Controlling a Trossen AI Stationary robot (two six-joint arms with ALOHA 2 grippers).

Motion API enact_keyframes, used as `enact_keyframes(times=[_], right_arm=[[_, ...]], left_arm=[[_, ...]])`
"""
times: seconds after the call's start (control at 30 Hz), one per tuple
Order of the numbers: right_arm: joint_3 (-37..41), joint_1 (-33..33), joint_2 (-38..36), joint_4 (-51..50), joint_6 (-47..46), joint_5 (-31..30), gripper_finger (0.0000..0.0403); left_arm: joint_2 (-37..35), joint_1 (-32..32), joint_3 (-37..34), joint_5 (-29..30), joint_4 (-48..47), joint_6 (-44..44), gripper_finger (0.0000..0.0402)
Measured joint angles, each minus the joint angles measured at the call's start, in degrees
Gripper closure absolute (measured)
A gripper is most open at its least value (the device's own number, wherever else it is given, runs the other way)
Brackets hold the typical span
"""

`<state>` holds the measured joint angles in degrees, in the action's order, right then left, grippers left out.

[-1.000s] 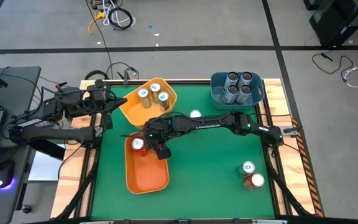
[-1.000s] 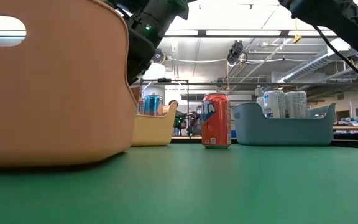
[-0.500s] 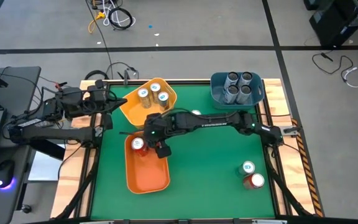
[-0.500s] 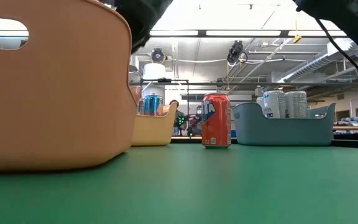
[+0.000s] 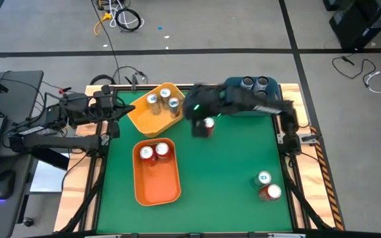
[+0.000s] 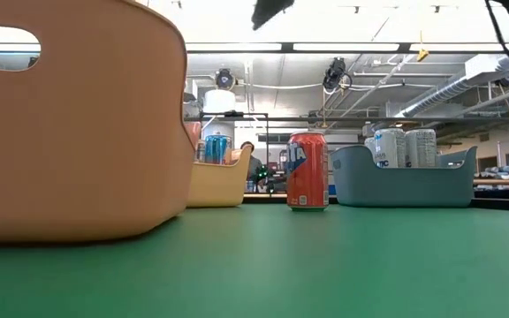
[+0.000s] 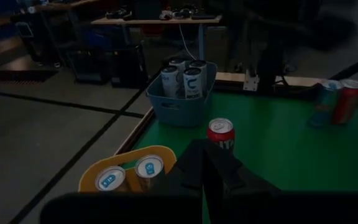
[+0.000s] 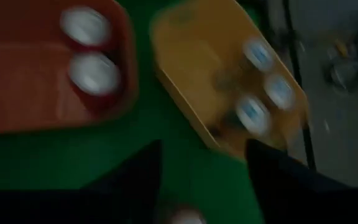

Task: Sort soda cans
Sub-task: Put the orange soda can into the orange bin

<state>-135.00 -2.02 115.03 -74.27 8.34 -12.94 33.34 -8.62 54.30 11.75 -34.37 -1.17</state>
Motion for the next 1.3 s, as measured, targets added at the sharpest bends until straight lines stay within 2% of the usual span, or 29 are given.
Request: enact_keyframes(times=[0.13, 0.2, 0.23, 0.3, 0.43, 0.6, 0.73, 0.87, 1.13, 1.23, 1.3], right_arm=[[0.89, -5.20, -4.38, -7.68, -0.81, -0.60, 0.0316], [3.17, -7.76, -6.20, -8.71, 0.94, 1.89, 0.0374], [4.67, -8.89, -7.15, -8.46, 1.74, 3.72, 0.0388], [8.69, -10.66, -9.02, -7.01, 2.17, 7.42, 0.0385], [20.38, -12.61, -12.51, -0.85, 2.32, 11.99, 0.0359], [36.91, -13.23, -17.54, 13.23, 2.13, 17.77, 0.0336], [45.57, -13.77, -20.24, 18.88, -1.34, 16.82, 0.0300], [49.72, -13.37, -21.19, 23.98, -3.94, 16.58, 0.0235], [53.60, -11.82, -20.20, 25.43, -5.76, 15.46, 0.0066], [54.94, -11.63, -20.11, 26.67, -5.70, 14.54, 0.0022], [56.09, -11.86, -20.09, 27.09, -5.70, 13.33, 0.0008]], left_arm=[[1.28, 0.00, -1.43, -2.03, 0.27, 1.05, 0.0400], [2.56, 0.00, -2.78, -2.72, 0.04, 1.42, 0.0400], [3.13, 0.00, -3.42, -2.94, -0.04, 1.42, 0.0400], [3.99, 0.00, -4.51, -2.89, 0.17, 1.37, 0.0400], [4.30, -0.02, -5.84, -2.89, 3.86, 0.29, 0.0401], [4.26, -0.04, -6.01, -3.91, 4.43, 0.31, 0.0401], [4.63, -0.03, -6.01, -3.98, 4.41, 0.31, 0.0401], [5.03, -0.04, -6.01, -3.90, 4.55, 0.32, 0.0401], [5.73, -0.03, -6.01, -3.72, 3.73, 1.61, 0.0401], [5.89, -0.02, -6.01, -3.69, 3.98, 1.60, 0.0401], [5.90, -0.02, -6.01, -3.69, 4.04, 1.58, 0.0401]])
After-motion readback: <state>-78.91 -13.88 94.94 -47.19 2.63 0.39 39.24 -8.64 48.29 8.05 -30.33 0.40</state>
